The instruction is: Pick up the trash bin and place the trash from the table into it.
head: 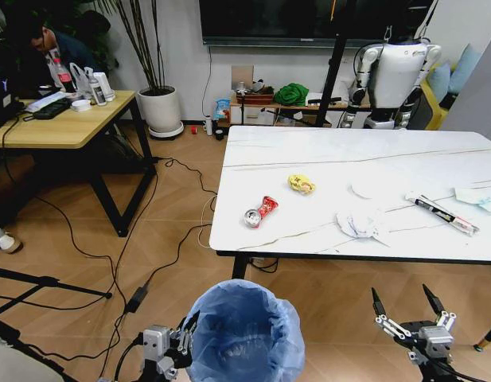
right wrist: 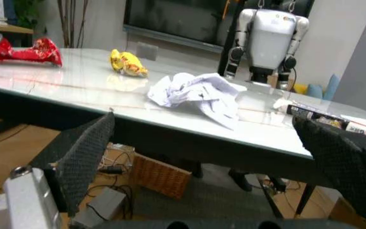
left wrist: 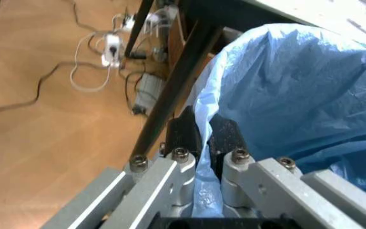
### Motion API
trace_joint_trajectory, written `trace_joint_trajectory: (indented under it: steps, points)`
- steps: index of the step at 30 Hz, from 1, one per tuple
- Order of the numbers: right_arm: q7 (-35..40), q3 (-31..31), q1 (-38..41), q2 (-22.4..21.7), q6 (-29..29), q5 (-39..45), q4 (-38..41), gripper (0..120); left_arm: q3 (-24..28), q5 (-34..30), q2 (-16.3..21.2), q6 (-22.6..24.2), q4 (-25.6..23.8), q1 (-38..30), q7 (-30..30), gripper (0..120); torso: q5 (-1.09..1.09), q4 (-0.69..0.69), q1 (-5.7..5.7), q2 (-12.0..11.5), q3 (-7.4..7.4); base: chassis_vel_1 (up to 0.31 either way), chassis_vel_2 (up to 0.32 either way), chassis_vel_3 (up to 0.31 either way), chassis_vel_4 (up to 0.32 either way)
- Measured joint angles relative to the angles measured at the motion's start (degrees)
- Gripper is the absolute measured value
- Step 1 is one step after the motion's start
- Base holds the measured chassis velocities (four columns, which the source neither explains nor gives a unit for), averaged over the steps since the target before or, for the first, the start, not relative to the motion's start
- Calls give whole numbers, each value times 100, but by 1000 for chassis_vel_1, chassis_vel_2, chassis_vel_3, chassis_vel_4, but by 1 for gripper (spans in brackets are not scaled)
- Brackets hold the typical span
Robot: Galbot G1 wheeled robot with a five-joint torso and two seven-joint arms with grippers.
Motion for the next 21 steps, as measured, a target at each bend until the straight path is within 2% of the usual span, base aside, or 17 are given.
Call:
trace_joint_trajectory:
  steps: [3,4,5,8,9,11,12,13,16,18,19,21]
  points:
    - [60,11,-33,-128,-171,81,165,100,3,-38,-9,17,-12,24,-52,0,0,-1,-1,-2,-1,0,0,0,0]
    - [144,24,-73,-366,-373,220,355,100,4,-61,-23,27,-24,50,-85,0,-1,1,-2,-4,-3,0,0,0,0]
    - [144,24,-73,-366,-373,220,355,100,4,-61,-23,27,-24,50,-85,0,-1,1,-2,-4,-3,0,0,0,0]
    - [391,-11,-216,-1162,-928,934,758,100,-5,-90,-36,64,-52,116,-148,0,1,2,-4,-10,-5,0,0,0,0]
    - [391,-11,-216,-1162,-928,934,758,100,-5,-90,-36,64,-52,116,-148,0,1,2,-4,-10,-5,0,0,0,0]
    - [556,23,-233,-1595,-1292,1581,924,100,-32,-103,-38,71,-79,176,-142,0,0,1,-4,-12,-6,0,0,0,0]
    - [699,93,-210,-1959,-1529,1972,1012,100,-41,-110,-51,74,-89,204,-126,0,1,0,-5,-13,-7,0,0,0,0]
    - [699,93,-210,-1959,-1529,1972,1012,100,-41,-110,-51,74,-89,204,-126,0,1,0,-5,-13,-7,0,0,0,0]
    - [898,227,-91,-2969,-1825,2526,1001,100,-83,-69,-132,72,-89,253,-70,0,0,3,-7,-16,-9,0,0,0,0]
    - [946,232,-71,-3109,-1879,2618,987,100,-93,-58,-157,68,-89,260,-62,0,0,5,-7,-17,-9,0,0,0,0]
    - [1183,220,16,-3473,-2117,3017,952,100,-129,-19,-220,42,-81,273,-29,0,1,4,-7,-18,-9,0,0,0,0]
    - [1459,160,159,-3713,-2436,3435,915,100,-172,14,-299,9,-79,301,10,0,2,2,-7,-20,-10,0,0,0,0]
